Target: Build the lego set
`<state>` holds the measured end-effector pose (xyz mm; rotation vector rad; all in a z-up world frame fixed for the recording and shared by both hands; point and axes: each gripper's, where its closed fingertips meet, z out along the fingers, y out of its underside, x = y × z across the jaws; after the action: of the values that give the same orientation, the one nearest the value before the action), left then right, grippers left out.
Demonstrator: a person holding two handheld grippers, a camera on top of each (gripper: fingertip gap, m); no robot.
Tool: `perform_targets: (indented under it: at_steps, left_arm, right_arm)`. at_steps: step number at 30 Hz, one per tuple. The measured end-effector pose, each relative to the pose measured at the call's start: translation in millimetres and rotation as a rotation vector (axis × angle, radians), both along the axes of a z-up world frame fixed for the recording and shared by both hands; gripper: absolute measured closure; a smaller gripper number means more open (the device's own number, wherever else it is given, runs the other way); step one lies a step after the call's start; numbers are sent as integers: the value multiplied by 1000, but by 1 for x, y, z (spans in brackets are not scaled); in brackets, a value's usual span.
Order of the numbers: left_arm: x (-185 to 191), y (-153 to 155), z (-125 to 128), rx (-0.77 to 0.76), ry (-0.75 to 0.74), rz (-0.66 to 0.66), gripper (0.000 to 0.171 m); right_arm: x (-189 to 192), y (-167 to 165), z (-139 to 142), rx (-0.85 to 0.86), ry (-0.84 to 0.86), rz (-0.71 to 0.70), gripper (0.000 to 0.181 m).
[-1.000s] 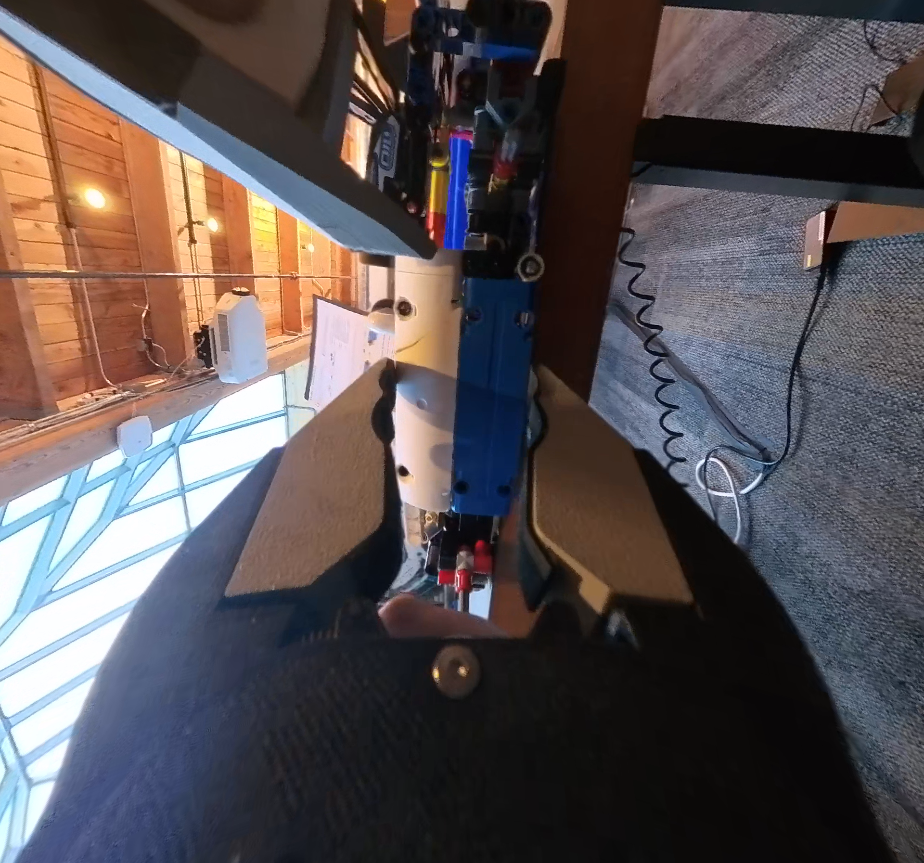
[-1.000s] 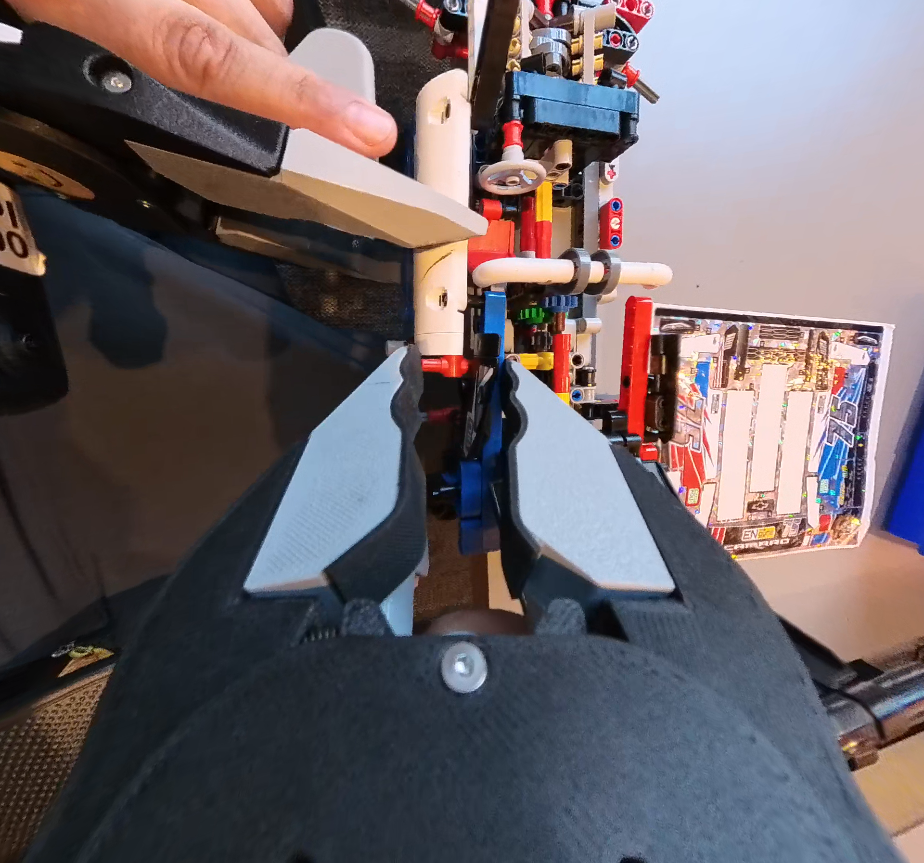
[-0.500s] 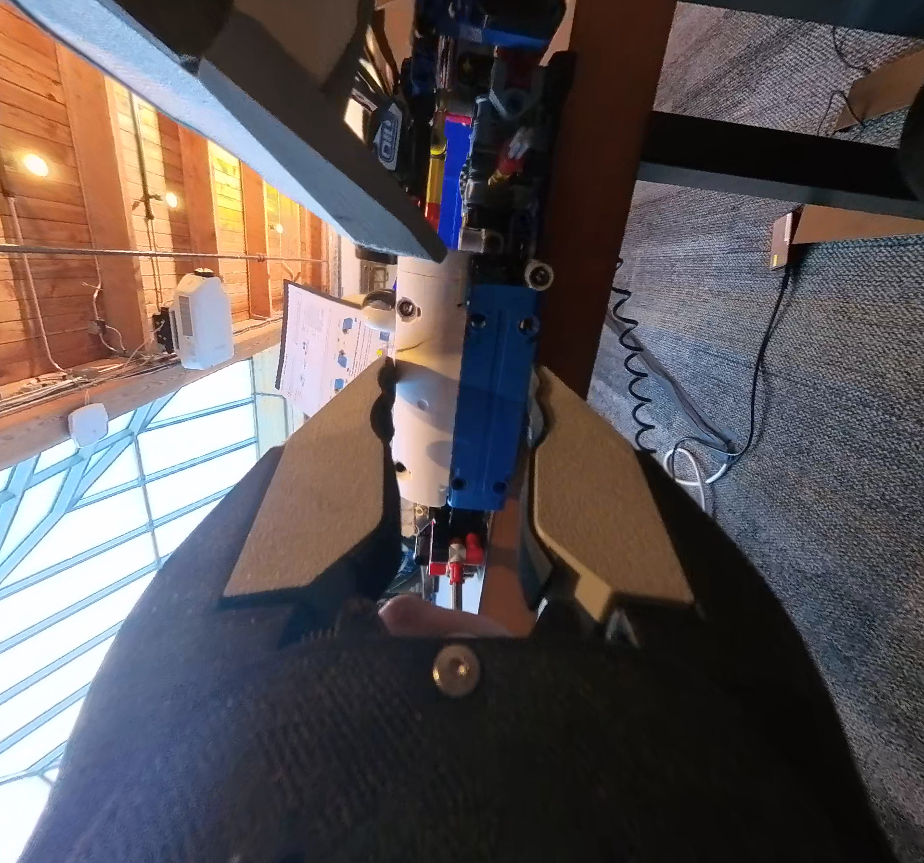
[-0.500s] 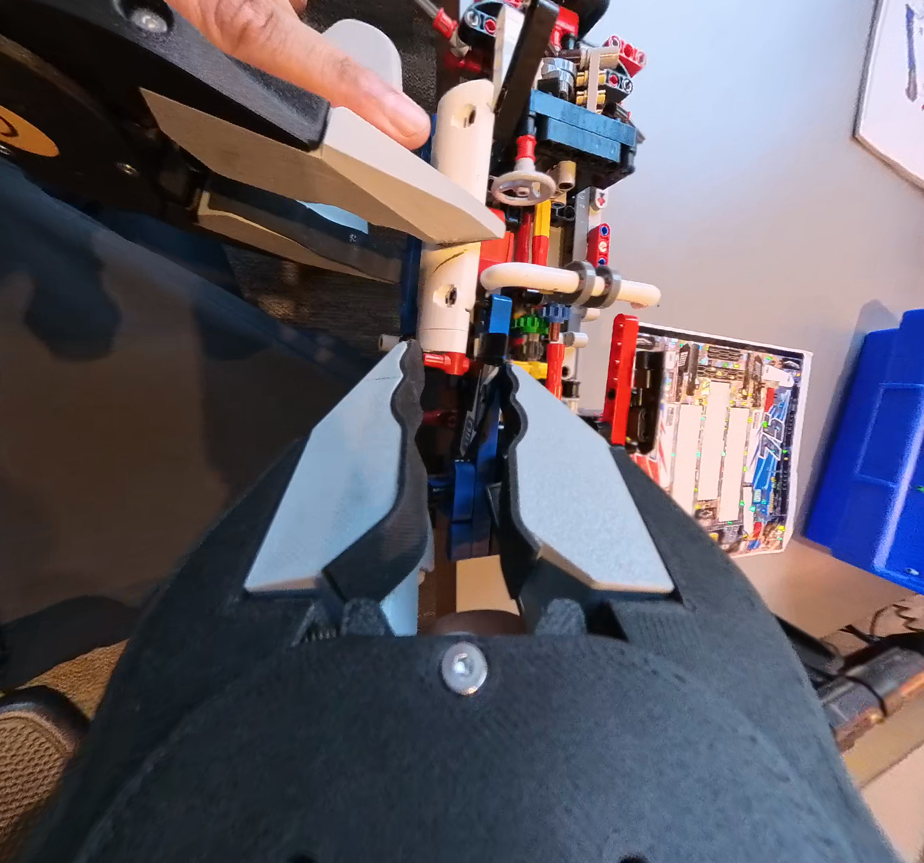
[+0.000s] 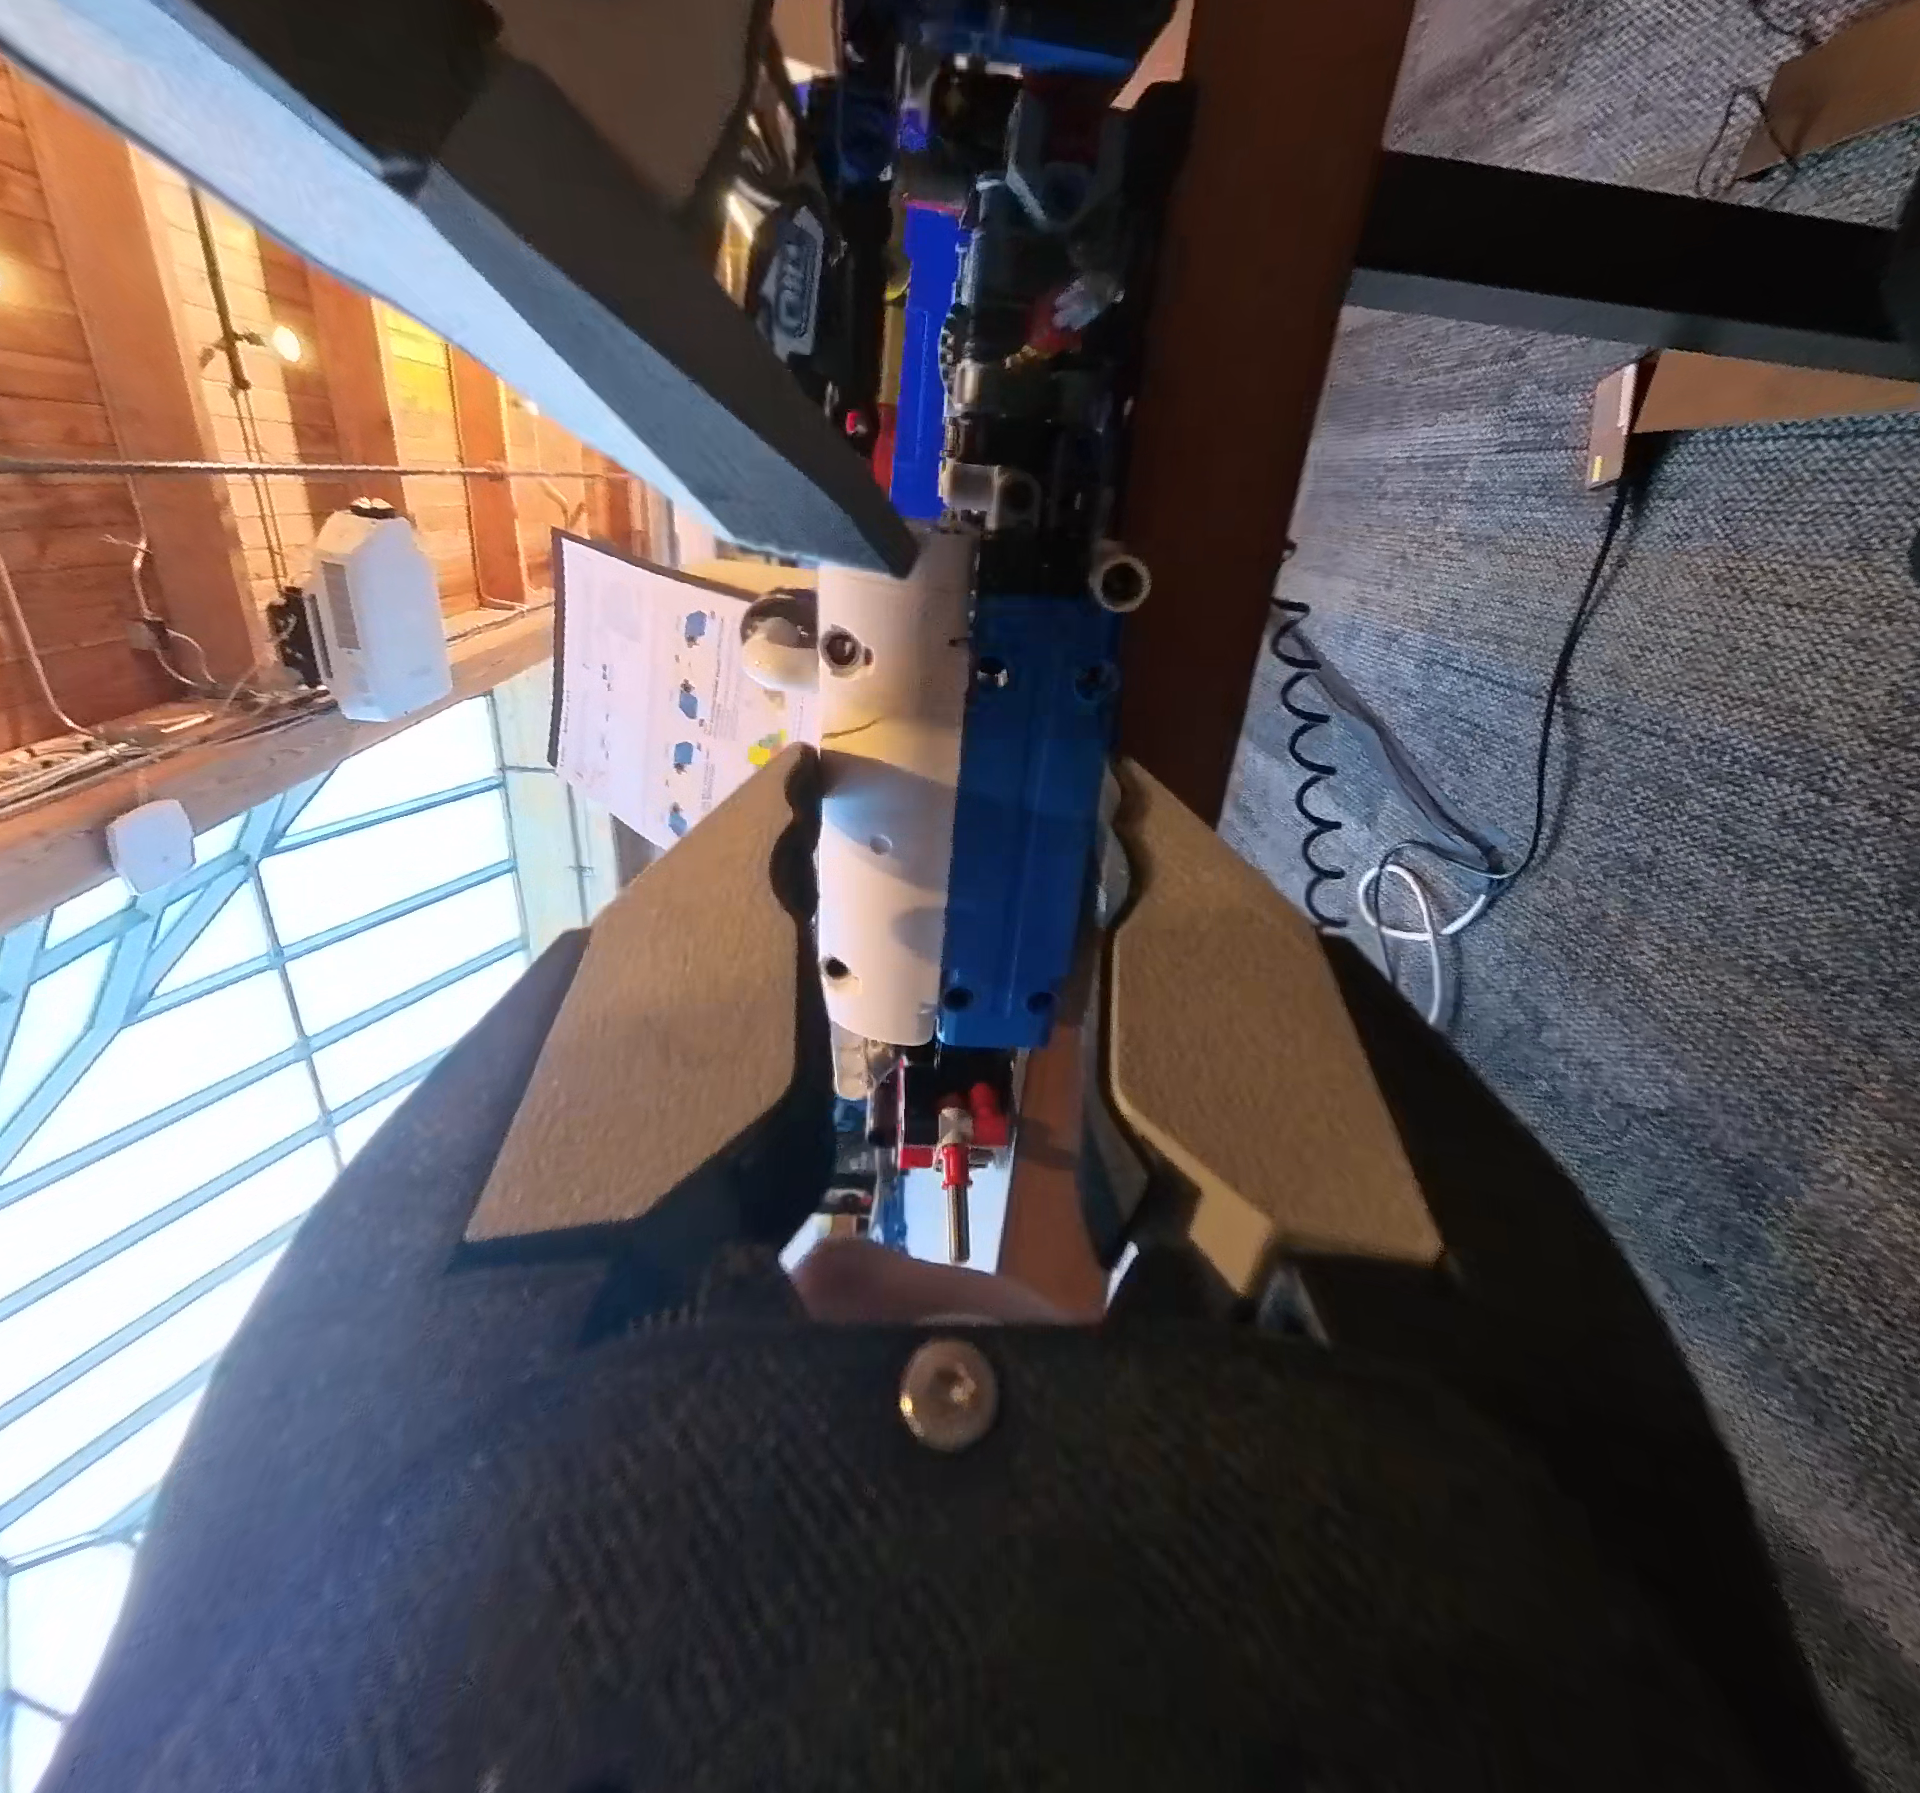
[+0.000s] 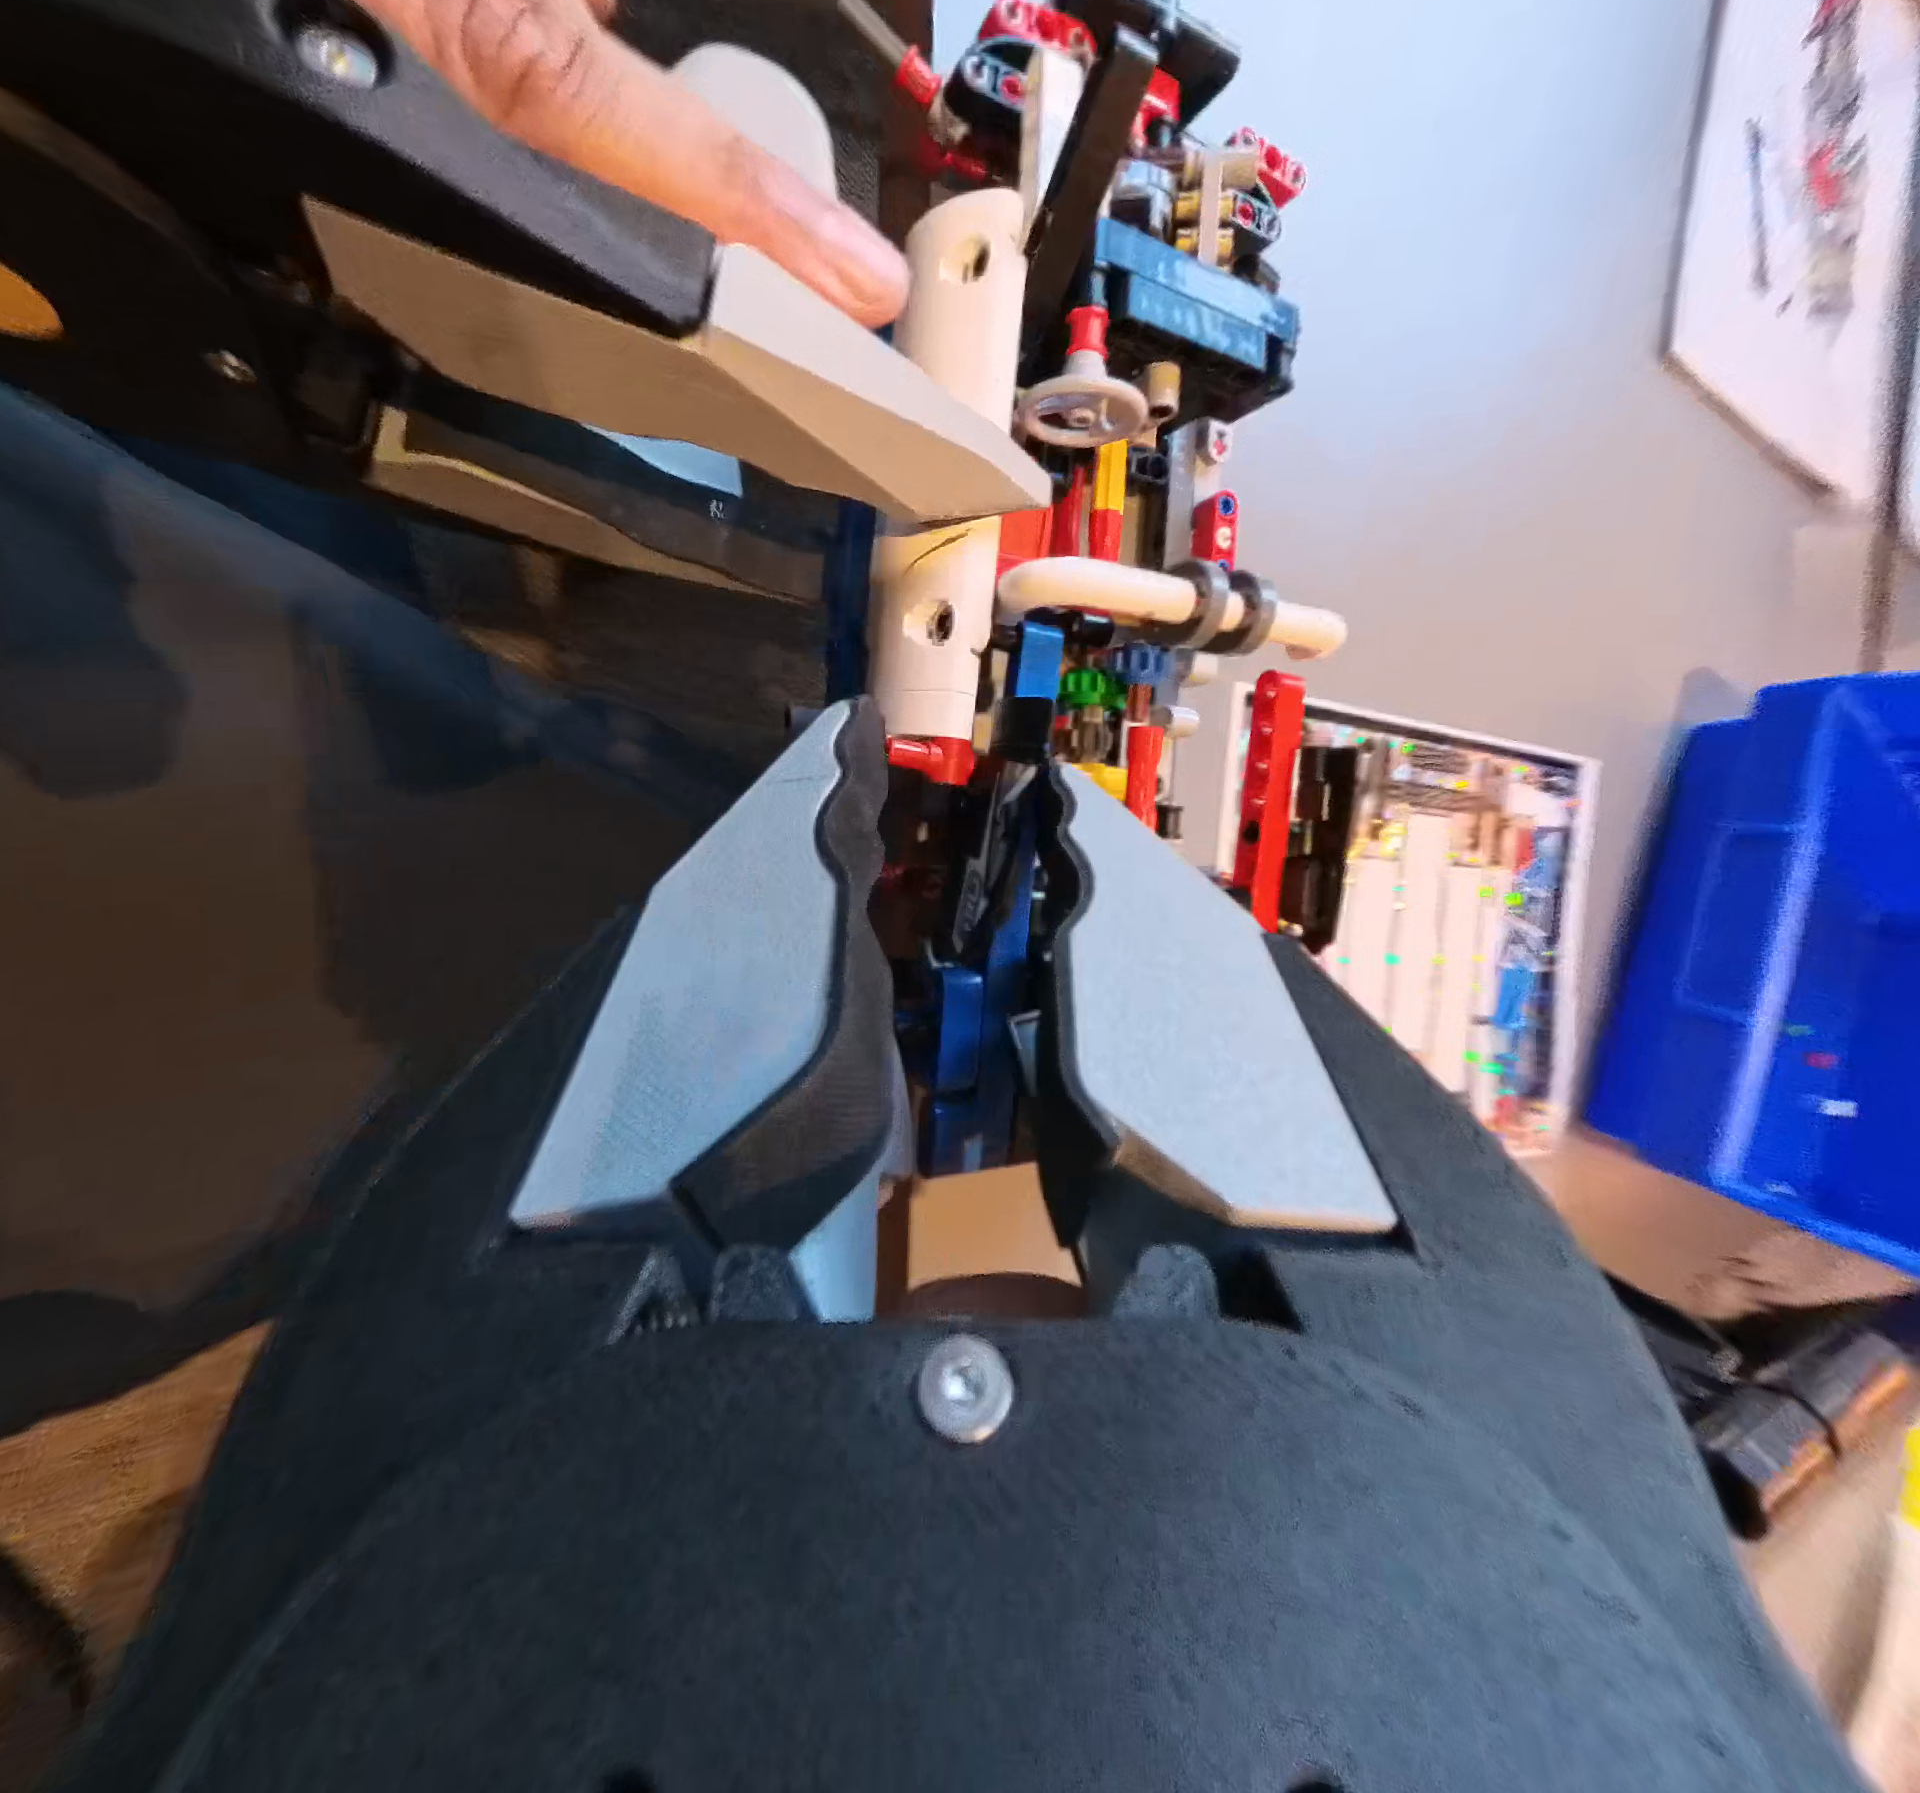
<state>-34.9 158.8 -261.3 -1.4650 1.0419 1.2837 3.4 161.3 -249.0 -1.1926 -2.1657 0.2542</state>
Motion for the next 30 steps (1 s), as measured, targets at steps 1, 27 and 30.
perform_targets:
  at_steps: [1, 27, 30]
  left_arm:
    - [0, 0, -1, 5, 3, -1, 121]
    - [1, 4, 1, -11, -1, -8, 120]
    - [0, 4, 1, -9, -3, -5, 120]
  right_arm:
    - [-1, 0, -1, 52, 6, 17, 153]
    - [-7, 5, 12, -62, 101, -38, 166]
    - [-5, 6, 16, -113, 107, -62, 161]
